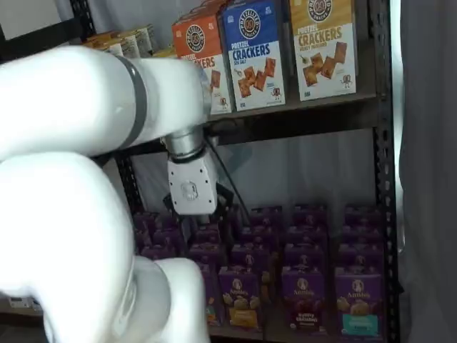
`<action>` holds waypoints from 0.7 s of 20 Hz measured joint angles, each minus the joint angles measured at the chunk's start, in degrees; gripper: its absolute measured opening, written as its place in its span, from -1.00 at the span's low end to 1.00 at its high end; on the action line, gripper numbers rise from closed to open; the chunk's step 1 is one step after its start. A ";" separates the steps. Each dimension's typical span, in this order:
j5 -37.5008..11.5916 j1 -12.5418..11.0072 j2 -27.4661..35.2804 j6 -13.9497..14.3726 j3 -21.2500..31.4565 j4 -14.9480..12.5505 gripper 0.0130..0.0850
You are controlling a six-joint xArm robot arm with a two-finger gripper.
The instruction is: Pick up the purple box with a brown patch in the center, on the bottom shelf, the fifth box from the left
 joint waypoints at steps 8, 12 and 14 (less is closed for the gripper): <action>-9.56 1.57 3.70 2.63 4.59 -2.42 1.00; -14.76 1.80 6.41 3.13 6.39 -2.62 1.00; -17.27 1.89 8.03 3.63 7.05 -3.20 1.00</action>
